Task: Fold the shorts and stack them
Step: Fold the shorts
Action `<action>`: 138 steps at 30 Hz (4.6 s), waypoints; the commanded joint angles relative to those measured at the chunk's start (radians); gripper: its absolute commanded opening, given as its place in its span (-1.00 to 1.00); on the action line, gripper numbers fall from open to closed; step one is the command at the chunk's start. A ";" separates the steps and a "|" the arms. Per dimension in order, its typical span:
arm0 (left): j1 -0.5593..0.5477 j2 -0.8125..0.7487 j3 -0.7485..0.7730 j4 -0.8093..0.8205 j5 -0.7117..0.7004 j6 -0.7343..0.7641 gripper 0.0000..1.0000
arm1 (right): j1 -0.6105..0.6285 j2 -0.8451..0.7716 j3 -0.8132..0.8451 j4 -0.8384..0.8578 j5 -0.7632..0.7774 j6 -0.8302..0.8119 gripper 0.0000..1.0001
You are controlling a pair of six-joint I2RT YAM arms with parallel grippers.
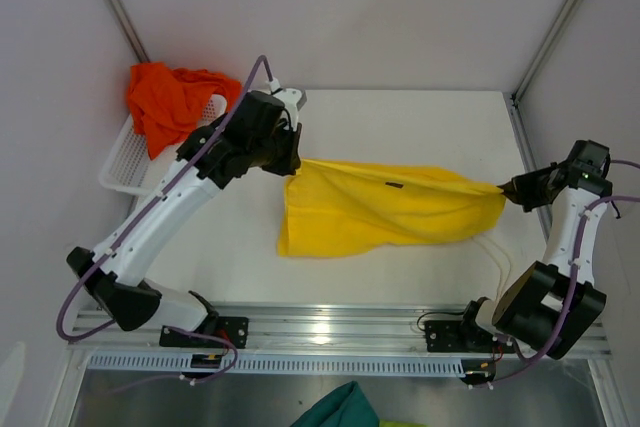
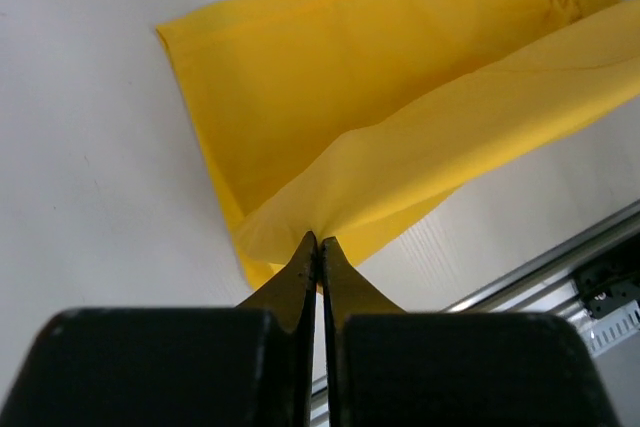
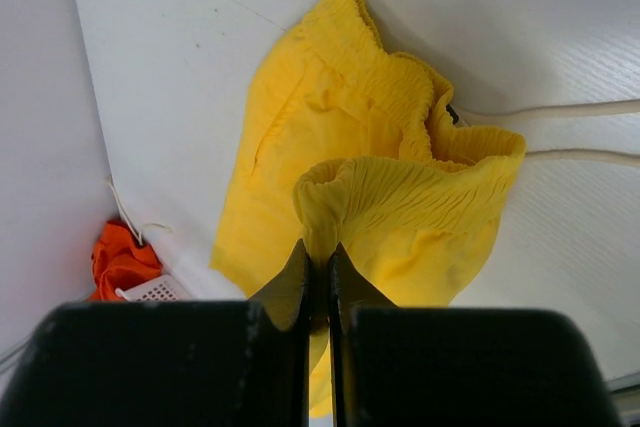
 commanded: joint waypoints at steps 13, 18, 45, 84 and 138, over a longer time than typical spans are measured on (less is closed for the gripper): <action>0.187 0.171 -0.008 0.082 0.010 0.003 -1.00 | 0.059 0.159 0.101 0.186 0.052 0.086 -1.00; 0.216 0.237 0.008 0.092 0.021 -0.001 -1.00 | 0.113 0.251 0.177 0.231 0.083 0.131 -1.00; 0.294 0.507 -0.031 0.162 -0.001 -0.035 -1.00 | 0.366 0.693 0.535 0.453 0.239 0.232 -1.00; 0.300 0.657 -0.166 0.172 -0.229 -0.066 -0.74 | 0.590 1.267 1.152 0.110 0.469 0.151 -0.92; -0.149 0.325 -0.174 0.497 -0.134 -0.060 0.49 | 0.543 0.110 -0.183 0.490 0.153 -0.335 0.35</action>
